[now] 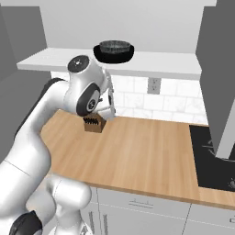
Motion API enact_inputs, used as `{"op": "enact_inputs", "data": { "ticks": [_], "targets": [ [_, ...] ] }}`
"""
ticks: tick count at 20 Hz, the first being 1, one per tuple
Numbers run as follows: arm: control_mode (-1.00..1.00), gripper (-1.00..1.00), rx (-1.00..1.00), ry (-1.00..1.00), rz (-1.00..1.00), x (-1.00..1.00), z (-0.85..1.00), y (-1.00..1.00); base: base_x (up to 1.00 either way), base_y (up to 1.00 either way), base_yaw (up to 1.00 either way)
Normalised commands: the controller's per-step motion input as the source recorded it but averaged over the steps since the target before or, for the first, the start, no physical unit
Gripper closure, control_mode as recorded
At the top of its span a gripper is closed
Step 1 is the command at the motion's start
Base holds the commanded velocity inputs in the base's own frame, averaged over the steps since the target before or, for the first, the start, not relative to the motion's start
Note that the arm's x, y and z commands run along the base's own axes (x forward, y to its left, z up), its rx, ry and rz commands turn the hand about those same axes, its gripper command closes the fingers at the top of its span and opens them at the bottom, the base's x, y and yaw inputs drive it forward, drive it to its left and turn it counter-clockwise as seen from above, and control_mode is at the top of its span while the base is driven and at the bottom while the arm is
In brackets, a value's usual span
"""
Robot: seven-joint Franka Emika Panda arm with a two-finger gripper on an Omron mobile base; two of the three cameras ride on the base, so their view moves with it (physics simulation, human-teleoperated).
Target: Pick up the bowls on the counter and stack them on top of one another in the open cabinet. Place the smaller bowl on top of the larger bowl.
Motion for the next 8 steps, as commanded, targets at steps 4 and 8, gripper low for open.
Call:
{"op": "enact_inputs", "data": {
  "ticks": [4,8],
  "targets": [
    [-1.00,-1.00,-0.09,-0.35,0.00,-1.00,-1.00,-0.64,0.00,0.00,0.00],
    [-1.00,-1.00,0.16,-0.89,0.00,-1.00,0.16,-0.62,0.00,0.00,0.00]
  ]
}}
